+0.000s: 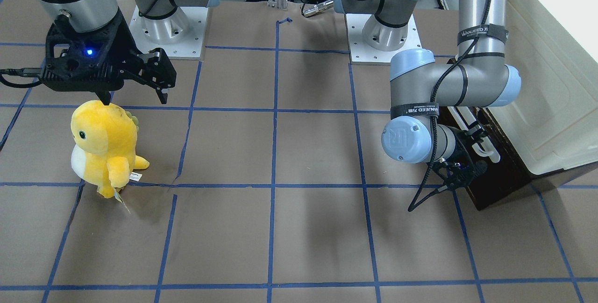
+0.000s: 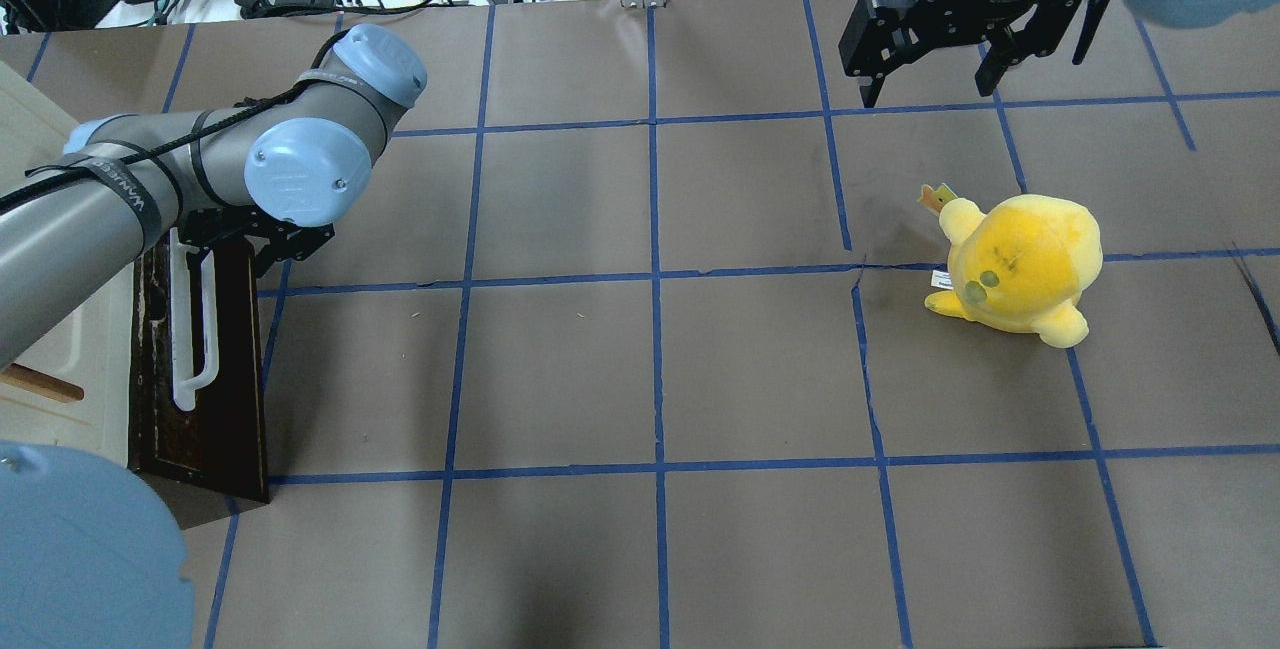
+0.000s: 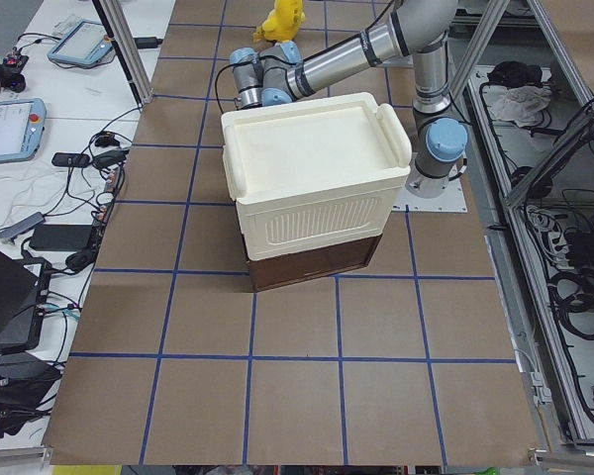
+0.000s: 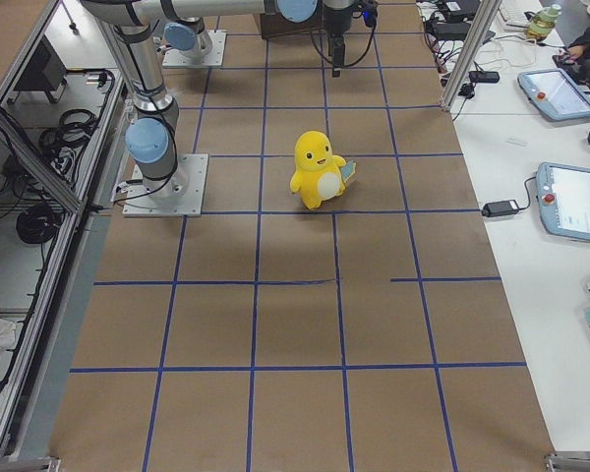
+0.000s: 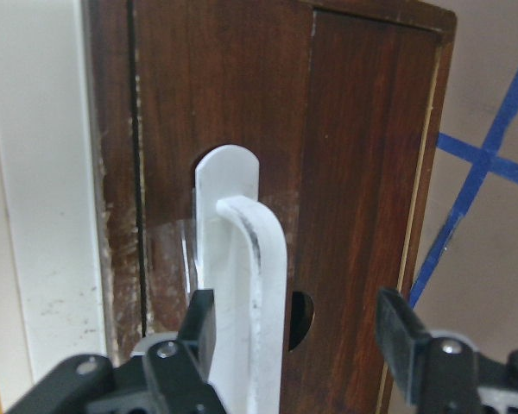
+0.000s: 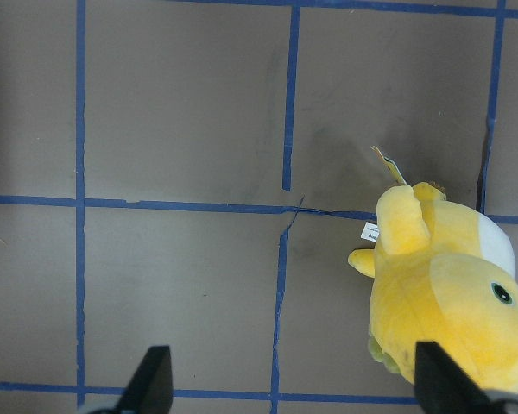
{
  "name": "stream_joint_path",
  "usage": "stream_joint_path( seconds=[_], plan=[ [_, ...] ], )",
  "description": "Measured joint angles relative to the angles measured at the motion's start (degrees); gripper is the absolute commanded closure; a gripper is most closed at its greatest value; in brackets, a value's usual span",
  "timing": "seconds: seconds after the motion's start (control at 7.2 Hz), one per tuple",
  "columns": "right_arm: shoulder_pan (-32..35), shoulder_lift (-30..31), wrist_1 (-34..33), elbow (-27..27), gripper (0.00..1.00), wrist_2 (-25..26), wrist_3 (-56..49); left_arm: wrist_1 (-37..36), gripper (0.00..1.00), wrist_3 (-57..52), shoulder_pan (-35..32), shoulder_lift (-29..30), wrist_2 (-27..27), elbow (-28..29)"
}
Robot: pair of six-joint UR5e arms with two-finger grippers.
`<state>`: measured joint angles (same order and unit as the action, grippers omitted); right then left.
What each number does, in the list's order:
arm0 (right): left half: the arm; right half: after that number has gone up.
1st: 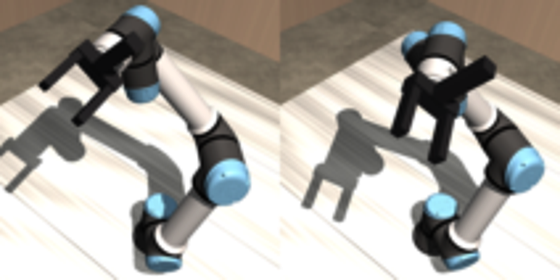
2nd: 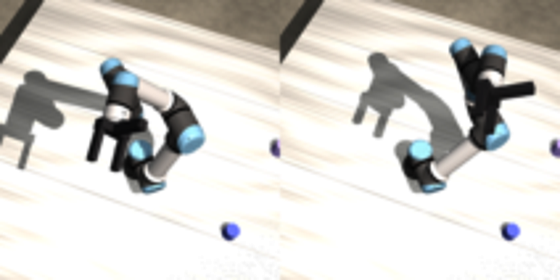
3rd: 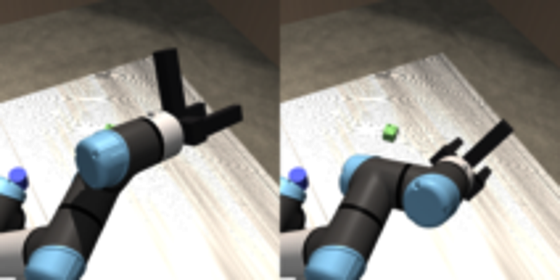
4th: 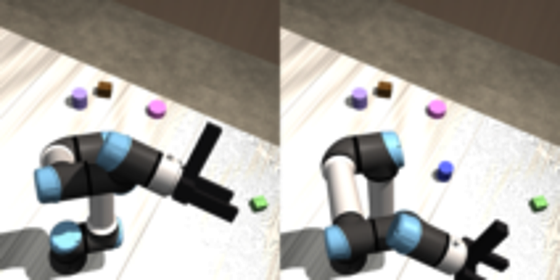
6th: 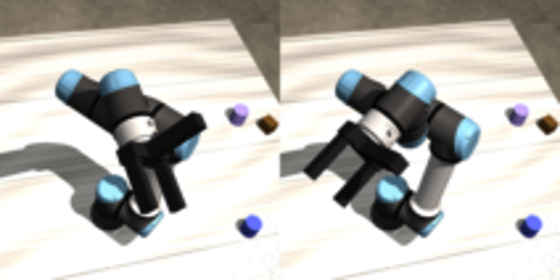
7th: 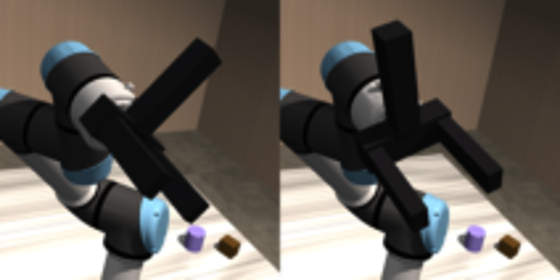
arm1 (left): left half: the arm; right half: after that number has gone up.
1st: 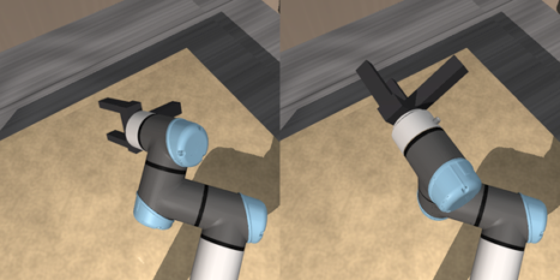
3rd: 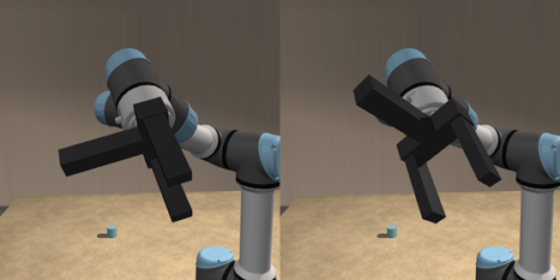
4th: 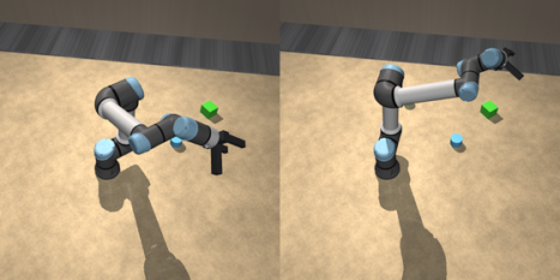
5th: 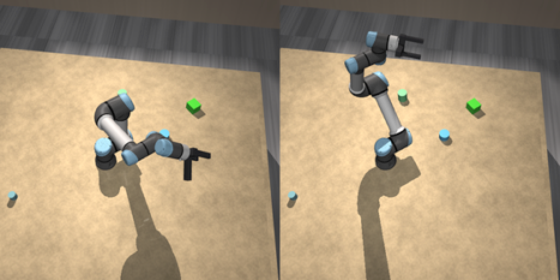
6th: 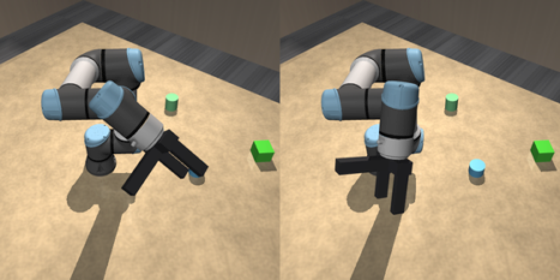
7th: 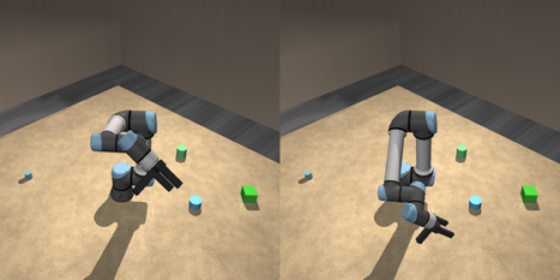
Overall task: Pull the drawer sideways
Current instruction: 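Move the left gripper down to the white drawer handle, then close the left gripper around the white drawer handle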
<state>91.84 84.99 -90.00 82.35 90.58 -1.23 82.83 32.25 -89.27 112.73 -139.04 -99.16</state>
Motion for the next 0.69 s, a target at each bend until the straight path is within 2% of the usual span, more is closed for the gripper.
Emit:
stream_joint_path(
  seconds=[0.69],
  plan=[
    [0.0, 0.0, 0.0, 0.0, 0.0, -0.04, -0.02, 0.86, 0.35, 1.9, 0.41, -0.05, 0.19, -1.04]
  ],
)
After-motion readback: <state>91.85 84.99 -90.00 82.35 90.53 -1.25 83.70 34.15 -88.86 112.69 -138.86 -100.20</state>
